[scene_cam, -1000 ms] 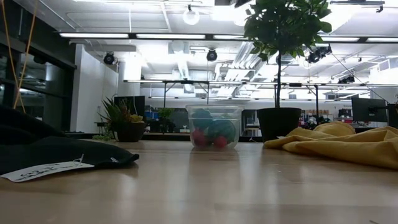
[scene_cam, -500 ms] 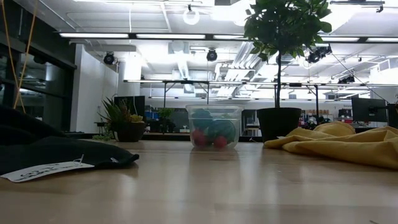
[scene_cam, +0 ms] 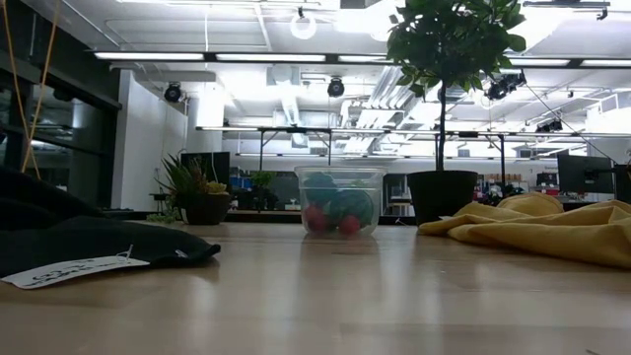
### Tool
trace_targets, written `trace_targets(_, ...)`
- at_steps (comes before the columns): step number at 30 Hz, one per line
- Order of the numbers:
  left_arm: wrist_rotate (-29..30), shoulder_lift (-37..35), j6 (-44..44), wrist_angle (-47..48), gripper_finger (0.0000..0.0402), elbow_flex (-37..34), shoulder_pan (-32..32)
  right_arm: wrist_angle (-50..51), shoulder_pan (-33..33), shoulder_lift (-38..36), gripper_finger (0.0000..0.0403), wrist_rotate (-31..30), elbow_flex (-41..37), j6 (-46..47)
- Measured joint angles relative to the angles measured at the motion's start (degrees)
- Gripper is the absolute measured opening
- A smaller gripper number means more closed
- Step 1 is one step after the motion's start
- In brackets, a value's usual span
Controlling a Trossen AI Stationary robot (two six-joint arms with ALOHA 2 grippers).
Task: Pick and placing Produce into tupperware
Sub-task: Return to Home Position
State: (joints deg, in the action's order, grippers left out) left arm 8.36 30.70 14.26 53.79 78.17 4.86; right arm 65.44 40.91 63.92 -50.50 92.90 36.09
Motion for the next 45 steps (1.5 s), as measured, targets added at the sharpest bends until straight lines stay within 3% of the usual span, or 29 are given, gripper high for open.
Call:
trace_targets(6,-0.39,-2.78,0.13,-0.18,0.0017,-0.25,0.0,2.62,7.04,-6.1,0.0,-5.64,0.0,0.53)
trace_targets(11,-1.47,-6.19,0.6,-1.58,0.0005,-5.45,0.0,11.45,12.55,-8.31,0.0,-11.89,-1.45,10.2)
trace_targets(17,-5.17,-12.12,2.35,-12.57,0.0002,-19.93,0.0,9.03,19.33,-15.37,0.0,-17.28,-15.77,22.4)
trace_targets(21,-5.83,-16.41,2.82,-20.96,0.0002,-29.05,0.0,0.47,23.52,-21.91,0.0,-18.46,-25.22,23.4)
trace_targets(26,-4.57,-21.28,6.98,-25.94,0.0001,-35.85,0.0,-19.09,27.05,-30.06,0.0,-18.6,-34.62,9.98)
trace_targets(30,-4.22,-23.42,9.46,-27.05,0.0001,-36.57,0.0,-43.15,27.51,-34.27,0.0,-16.34,-40.12,-12.91)
trace_targets(36,-2.82,-24.28,9.64,-27.09,0.0,-36.52,0.0,-68.84,25.74,-36.56,0.0,-6.3,-45.71,-42.99)
trace_targets(40,-2.58,-24.28,10.12,-27.05,0.0,-36.52,0.0,-74.48,22.32,-37.09,0.0,1.74,-45.82,-52.47)
trace_targets(45,-1.2,-24.26,11.1,-26.91,0.0,-36.52,0.0,-68.82,16.92,-37.45,0.0,2.33,-45.66,-50.91)
